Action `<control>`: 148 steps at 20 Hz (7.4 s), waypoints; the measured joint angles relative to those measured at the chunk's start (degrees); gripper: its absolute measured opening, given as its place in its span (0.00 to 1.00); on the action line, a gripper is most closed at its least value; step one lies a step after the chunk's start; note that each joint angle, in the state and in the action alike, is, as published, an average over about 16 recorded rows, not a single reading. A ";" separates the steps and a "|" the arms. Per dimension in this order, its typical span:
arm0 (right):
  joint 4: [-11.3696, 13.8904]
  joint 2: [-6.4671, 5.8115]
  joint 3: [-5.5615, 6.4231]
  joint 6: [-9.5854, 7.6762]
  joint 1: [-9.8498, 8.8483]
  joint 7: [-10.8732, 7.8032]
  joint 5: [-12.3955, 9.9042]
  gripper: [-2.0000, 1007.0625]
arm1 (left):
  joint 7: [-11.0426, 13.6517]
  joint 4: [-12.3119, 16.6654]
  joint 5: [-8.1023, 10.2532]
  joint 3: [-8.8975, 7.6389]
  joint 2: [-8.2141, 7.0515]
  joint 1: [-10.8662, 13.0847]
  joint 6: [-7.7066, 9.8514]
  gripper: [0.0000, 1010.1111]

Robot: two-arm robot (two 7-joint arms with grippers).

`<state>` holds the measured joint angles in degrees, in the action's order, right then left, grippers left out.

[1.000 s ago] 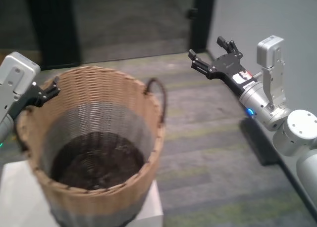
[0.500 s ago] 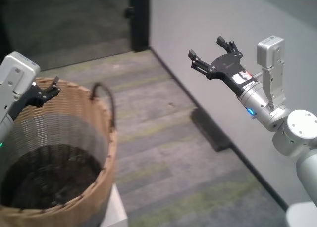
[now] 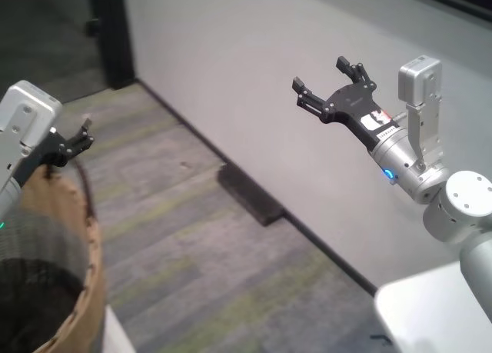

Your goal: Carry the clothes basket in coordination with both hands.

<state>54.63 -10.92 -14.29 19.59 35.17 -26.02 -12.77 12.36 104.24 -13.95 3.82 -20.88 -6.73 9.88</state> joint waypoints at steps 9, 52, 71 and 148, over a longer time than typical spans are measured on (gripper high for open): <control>0.00 0.00 0.00 0.00 0.00 0.00 0.00 0.99 | 0.00 0.00 0.00 0.00 0.00 0.00 0.01 0.99; 0.00 0.00 0.00 0.00 0.00 0.00 0.00 0.99 | 0.00 0.01 0.00 0.00 0.00 0.00 0.01 0.99; 0.00 0.00 0.00 0.00 0.00 0.00 0.00 0.99 | 0.00 0.01 -0.01 0.00 0.00 0.00 0.01 0.99; -11.01 1.84 -2.61 -4.46 0.19 0.03 1.88 0.99 | 2.38 -13.16 2.61 0.35 3.00 -1.16 3.20 0.99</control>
<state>43.61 -9.08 -16.91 15.13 35.36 -25.99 -10.88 14.74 91.08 -11.34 4.18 -17.89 -7.89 13.07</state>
